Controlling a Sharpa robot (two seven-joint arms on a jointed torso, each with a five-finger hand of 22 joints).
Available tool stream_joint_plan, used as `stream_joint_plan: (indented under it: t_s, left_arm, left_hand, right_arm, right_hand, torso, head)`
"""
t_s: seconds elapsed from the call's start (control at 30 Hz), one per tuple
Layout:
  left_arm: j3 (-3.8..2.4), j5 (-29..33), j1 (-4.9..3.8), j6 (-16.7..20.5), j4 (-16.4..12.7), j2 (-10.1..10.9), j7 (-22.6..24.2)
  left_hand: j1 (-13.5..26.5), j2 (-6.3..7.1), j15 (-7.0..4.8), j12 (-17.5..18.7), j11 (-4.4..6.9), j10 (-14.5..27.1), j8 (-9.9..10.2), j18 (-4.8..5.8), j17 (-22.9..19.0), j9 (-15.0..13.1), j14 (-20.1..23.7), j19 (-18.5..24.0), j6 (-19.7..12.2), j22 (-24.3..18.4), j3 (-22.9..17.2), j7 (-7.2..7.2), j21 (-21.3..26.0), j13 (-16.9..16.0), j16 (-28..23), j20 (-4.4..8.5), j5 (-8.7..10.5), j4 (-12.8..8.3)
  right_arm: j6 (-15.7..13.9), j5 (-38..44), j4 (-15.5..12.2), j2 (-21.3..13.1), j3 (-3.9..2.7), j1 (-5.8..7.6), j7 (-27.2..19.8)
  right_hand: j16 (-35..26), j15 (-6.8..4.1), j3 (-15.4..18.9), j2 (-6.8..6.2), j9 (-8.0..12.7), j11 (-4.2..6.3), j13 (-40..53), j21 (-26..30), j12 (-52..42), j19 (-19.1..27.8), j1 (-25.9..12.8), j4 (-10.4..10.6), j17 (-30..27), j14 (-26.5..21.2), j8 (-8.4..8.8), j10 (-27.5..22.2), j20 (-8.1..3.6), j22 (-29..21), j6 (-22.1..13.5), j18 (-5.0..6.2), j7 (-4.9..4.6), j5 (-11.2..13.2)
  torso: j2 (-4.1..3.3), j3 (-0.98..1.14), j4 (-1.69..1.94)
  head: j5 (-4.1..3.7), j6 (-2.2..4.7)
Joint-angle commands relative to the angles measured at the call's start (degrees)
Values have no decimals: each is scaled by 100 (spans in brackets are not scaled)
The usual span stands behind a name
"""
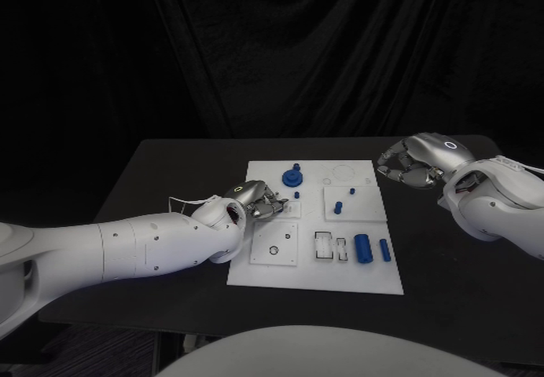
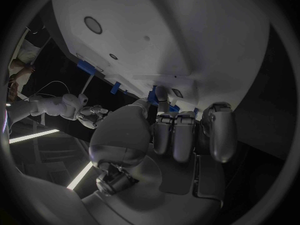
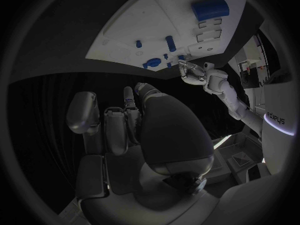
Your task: Assemble the parts on the task board
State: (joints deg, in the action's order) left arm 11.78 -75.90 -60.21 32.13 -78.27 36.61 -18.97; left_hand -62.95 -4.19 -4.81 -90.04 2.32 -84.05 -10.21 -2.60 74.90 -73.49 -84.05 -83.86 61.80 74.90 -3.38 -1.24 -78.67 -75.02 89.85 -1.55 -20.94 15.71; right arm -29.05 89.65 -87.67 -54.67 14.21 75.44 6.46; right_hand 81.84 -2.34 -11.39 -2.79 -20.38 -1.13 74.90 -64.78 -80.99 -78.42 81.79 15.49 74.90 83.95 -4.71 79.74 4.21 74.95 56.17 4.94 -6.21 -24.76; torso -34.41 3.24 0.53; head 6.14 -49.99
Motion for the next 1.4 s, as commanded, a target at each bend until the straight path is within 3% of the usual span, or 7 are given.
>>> stream_joint_plan:
  t_s: [0.03,0.53,1.4]
  left_arm:
    - [34,35,43,-293,4,-6,-17]
    - [34,35,46,-247,-1,7,-6]
    - [34,35,50,-147,4,39,12]
  left_hand:
    - [-122,6,-18,4,18,-595,-17,-15,1510,-12,-595,-54,-13,1147,-69,13,28,-1498,15,1,24,-20]
    - [-482,121,-37,4,41,-595,-9,-14,1510,-52,-595,-57,-18,1147,-368,37,29,-1498,15,20,-182,-61]
    - [-583,169,-44,4,47,-595,-2,-13,1510,-58,-595,-60,-14,1149,-506,41,25,-1498,15,26,-234,-69]
  right_arm:
    - [-12,20,-13,-3,-4,-14,65]
    - [-9,20,-16,-5,-4,-14,65]
    - [-13,20,-8,-18,-4,-27,60]
  right_hand:
    - [-14,18,-24,-26,7,-5,523,22,20,42,0,7,1001,271,17,-5,-1,802,39,28,10,-20]
    - [-20,18,-36,-30,10,-5,518,24,23,39,-4,9,998,269,18,-8,0,804,41,28,12,-34]
    - [-20,18,-36,-30,10,-5,518,24,23,39,-4,9,998,269,18,-8,0,804,41,28,12,-34]
  torso:
    - [2,3,3]
    - [-2,2,5]
    - [4,-2,3]
  head:
    - [-11,-1]
    - [-8,-1]
    - [-1,-1]
